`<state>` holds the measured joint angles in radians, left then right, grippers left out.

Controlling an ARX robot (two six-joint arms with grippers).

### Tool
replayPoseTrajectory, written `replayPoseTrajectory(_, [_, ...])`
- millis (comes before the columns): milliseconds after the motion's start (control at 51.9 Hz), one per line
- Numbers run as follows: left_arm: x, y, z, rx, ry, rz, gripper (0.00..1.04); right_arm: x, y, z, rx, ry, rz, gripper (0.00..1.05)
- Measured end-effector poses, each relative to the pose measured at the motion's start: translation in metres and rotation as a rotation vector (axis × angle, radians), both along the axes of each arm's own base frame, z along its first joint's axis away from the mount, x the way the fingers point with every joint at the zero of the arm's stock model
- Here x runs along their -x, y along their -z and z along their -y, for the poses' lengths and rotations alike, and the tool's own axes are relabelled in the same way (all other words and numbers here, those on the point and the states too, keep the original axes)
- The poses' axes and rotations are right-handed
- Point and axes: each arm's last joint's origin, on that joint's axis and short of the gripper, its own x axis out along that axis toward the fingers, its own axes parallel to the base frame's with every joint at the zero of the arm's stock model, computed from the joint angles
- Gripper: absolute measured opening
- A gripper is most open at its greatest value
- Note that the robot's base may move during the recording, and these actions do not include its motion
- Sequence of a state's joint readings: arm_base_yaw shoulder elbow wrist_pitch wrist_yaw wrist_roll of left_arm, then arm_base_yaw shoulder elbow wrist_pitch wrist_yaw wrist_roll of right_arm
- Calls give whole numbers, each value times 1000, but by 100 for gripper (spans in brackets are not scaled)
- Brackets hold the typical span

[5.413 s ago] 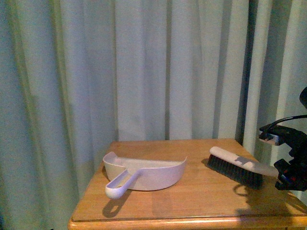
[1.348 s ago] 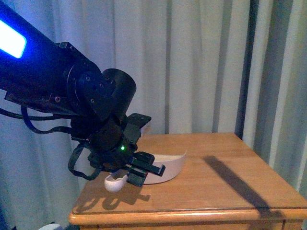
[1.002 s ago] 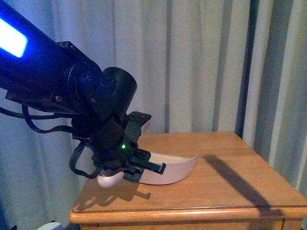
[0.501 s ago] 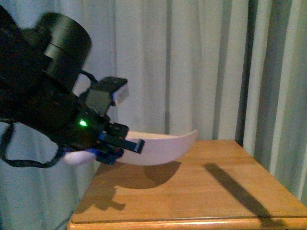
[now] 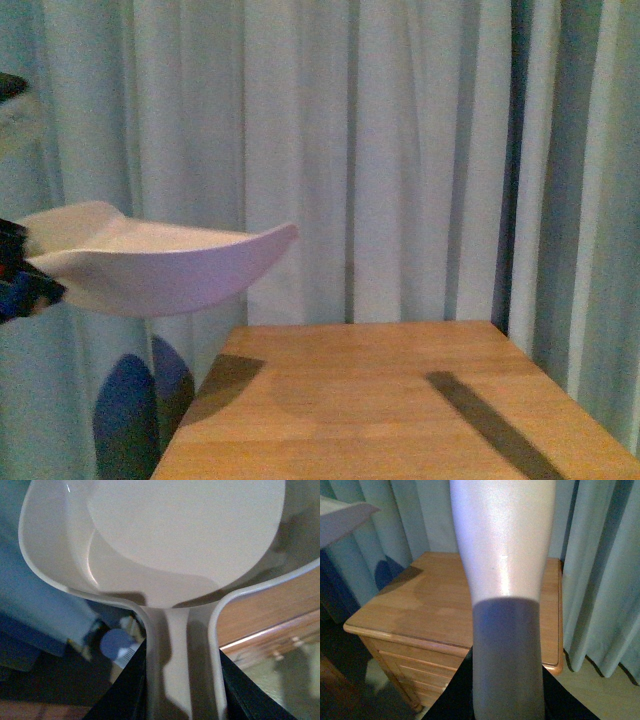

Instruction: Clean up trash

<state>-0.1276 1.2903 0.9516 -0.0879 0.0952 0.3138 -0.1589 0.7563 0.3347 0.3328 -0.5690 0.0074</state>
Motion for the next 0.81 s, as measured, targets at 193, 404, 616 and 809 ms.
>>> replayPoseTrajectory(193, [51,-11,-27,18,-34,128,28,0,0,0,0,0,0,18])
replayPoseTrajectory(404, [117,-12,-47,46,-40,248,28,0,0,0,0,0,0,18])
replayPoseTrajectory(616, [154,-8,-64,66,-88,345,28,0,0,0,0,0,0,18])
replayPoseTrajectory(809, [181,-8,-64,85,-102,431,28,0,0,0,0,0,0,18])
